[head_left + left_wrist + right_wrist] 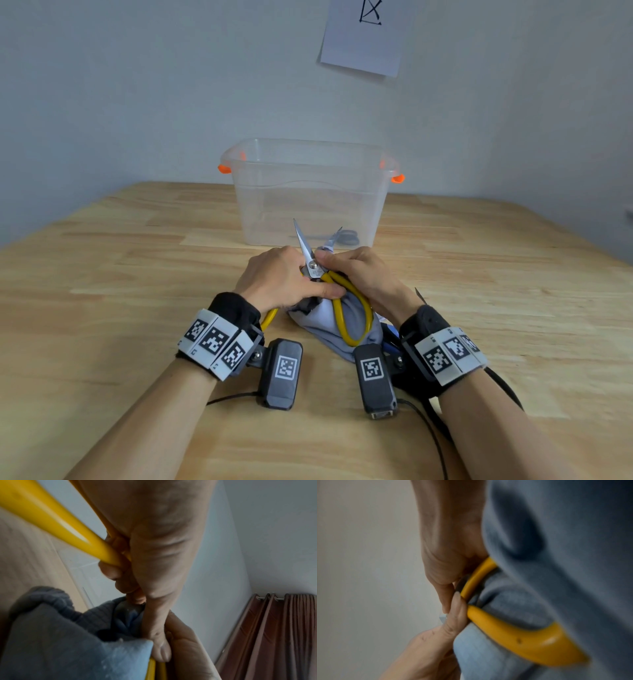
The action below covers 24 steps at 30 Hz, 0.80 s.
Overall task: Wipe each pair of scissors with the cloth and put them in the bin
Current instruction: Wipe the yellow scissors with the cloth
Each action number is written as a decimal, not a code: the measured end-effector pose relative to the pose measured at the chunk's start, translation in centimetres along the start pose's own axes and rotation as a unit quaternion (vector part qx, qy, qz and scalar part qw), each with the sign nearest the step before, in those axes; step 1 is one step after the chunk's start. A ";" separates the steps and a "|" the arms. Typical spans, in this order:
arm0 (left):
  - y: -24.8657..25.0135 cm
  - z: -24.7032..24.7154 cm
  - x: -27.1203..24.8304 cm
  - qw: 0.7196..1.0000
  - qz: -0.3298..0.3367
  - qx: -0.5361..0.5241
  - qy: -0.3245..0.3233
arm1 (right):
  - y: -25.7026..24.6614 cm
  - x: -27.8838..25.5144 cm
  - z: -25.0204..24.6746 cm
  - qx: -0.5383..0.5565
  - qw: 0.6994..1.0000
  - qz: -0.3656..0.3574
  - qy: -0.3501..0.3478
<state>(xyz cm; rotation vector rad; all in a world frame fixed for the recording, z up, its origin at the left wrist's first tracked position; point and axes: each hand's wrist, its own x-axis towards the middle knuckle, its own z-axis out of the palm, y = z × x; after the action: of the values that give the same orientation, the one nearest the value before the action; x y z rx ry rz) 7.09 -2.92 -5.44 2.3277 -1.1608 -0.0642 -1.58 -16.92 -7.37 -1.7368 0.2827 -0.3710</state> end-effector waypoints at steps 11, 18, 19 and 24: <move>0.3 -0.2 -0.1 1.000 -0.008 0.021 0.005 | 0.5 0.9 0.4 0.016 0.992 -0.078 0.099; 0.4 -0.3 -0.2 1.000 -0.016 -0.003 0.003 | 0.0 0.4 -0.1 -0.018 0.998 -0.001 0.057; 0.4 -0.3 -0.2 1.000 -0.016 -0.003 0.005 | -0.2 0.3 -0.2 -0.033 0.999 0.004 0.041; 0.4 -0.4 -0.2 1.000 -0.023 -0.002 0.002 | -0.5 0.3 0.2 -0.045 0.998 -0.010 0.041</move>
<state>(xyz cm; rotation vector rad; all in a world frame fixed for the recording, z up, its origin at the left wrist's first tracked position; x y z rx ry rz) 6.74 -2.80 -4.99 2.3494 -1.1056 -0.0793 -1.28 -16.79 -6.87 -1.8175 0.3456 -0.4508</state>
